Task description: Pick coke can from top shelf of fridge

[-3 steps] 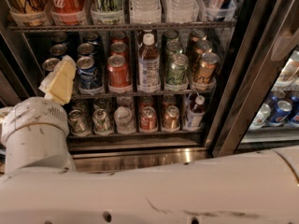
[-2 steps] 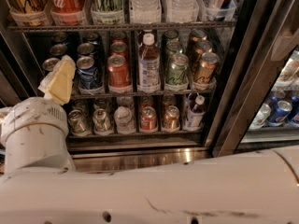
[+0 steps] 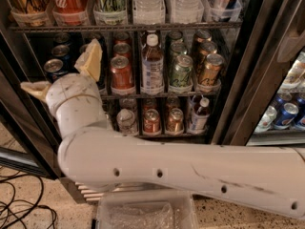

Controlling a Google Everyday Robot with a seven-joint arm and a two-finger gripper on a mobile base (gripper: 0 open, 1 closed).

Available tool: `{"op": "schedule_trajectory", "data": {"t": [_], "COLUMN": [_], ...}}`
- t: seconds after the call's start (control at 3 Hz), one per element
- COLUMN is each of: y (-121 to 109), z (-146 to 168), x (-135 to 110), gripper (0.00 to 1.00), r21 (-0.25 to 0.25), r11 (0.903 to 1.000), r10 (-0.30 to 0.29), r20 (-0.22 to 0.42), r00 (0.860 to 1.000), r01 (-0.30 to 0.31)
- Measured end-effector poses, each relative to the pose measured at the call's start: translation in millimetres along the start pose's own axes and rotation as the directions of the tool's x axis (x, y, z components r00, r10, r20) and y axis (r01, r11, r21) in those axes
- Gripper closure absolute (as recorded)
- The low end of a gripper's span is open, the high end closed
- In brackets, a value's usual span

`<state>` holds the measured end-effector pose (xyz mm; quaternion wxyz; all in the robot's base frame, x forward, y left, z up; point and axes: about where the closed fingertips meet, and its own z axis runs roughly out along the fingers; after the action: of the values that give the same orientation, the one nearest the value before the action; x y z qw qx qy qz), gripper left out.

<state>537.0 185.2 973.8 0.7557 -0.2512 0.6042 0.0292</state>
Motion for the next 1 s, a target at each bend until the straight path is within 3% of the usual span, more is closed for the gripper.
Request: {"op": "schedule_trajectory", "data": {"t": [0.33, 0.67, 1.0], "y": [-15.8, -11.6, 5.3], "z": [20.2, 32.3, 41.6], "x": [-7.9, -23.4, -34.1], "gripper": [0.0, 0.11, 0.21], "r21": [-0.048, -0.078, -0.073], "r11": [0.9983, 0.9918, 0.9892], "r10": [-0.029, -0.093, -0.121], "r20": [0.076, 0.098, 0.083], "r00": [0.997, 0.991, 0.989], "r01": [0.033, 0.101, 0.127]}}
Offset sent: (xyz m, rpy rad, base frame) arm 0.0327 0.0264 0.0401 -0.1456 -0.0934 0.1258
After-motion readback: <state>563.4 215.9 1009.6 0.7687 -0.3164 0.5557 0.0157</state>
